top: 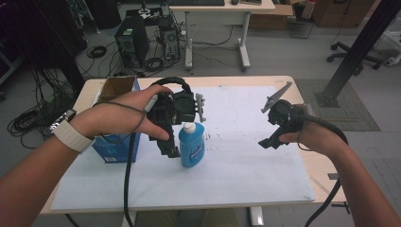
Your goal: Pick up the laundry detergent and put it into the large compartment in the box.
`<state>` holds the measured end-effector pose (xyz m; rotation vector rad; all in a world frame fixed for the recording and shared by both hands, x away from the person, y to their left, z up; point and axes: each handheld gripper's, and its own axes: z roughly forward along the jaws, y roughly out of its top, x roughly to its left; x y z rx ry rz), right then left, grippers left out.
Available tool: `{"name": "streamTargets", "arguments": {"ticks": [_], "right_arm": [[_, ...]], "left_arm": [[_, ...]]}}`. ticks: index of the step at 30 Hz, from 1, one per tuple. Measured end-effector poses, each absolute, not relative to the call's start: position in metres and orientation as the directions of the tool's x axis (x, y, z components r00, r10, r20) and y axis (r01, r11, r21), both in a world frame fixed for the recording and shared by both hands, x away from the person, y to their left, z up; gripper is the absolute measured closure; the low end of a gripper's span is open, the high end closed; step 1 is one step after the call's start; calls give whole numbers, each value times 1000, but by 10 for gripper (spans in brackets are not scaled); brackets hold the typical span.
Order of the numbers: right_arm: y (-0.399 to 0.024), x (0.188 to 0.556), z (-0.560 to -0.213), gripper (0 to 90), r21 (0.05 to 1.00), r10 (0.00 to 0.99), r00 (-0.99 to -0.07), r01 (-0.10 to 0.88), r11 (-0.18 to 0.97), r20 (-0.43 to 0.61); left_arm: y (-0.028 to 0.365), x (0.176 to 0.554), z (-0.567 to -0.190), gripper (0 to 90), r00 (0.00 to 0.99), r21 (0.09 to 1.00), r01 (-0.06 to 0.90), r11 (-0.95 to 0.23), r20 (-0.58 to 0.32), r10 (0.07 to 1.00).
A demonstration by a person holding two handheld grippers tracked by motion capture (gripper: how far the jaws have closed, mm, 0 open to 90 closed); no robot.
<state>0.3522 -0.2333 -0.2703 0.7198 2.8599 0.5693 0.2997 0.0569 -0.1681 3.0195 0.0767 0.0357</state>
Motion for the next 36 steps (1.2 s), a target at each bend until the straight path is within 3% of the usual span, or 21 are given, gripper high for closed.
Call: {"name": "streamTargets", "arguments": {"ticks": [11,36], "right_arm": [[-235,351,-273,104,392,479,-877,429,814,-34],[-232,355,-276,104,396,460,-888,411,821,-32]], "left_arm": [[54,300,-165,101,996,117,80,-990,34,84],[52,306,-153,94,952,130,286,-950,76,297]]}}
